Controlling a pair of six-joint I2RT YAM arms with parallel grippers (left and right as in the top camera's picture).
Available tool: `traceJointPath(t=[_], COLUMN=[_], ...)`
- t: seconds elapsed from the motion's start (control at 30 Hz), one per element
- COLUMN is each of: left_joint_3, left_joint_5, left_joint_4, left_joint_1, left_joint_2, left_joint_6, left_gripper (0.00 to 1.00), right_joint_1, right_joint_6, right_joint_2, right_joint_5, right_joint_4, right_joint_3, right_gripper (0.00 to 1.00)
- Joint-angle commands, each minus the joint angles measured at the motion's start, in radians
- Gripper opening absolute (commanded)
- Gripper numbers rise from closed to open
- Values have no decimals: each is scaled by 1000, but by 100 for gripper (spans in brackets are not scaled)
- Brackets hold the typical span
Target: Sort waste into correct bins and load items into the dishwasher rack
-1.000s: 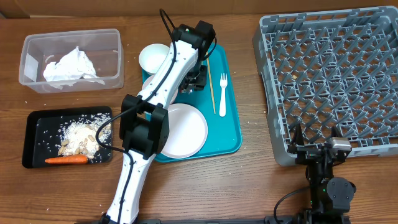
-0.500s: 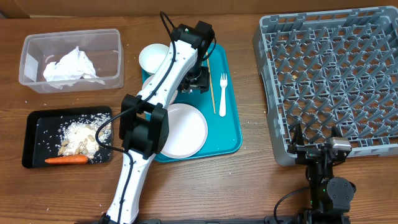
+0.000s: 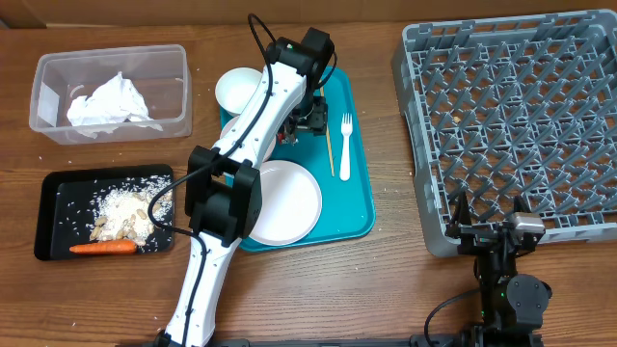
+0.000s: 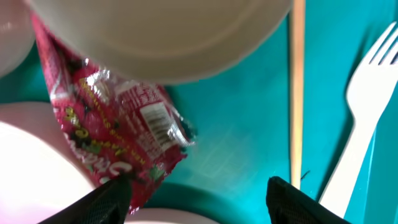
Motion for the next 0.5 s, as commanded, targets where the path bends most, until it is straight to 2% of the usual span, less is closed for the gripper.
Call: traceJointPath(t=[0.0,0.27,0.47], left_joint_3=[-7,-4,77], left_joint_5=[-21,-51,-159], left_joint_4=[24,48,49], left_joint_1=[-7,-7,-6], left_joint_2=[28,27,21], left_joint_6=[35,44,40], left_gripper=[72,72,72], right_joint_1=[-3,-3,-3], right_joint_6=[-1,-1,-1], right_joint_2=[-7,-7,-7], right_joint_5=[6,6,6], right_joint_4=[6,6,6], right_joint_3=[-10,-10,-10], right_gripper=[100,100,100])
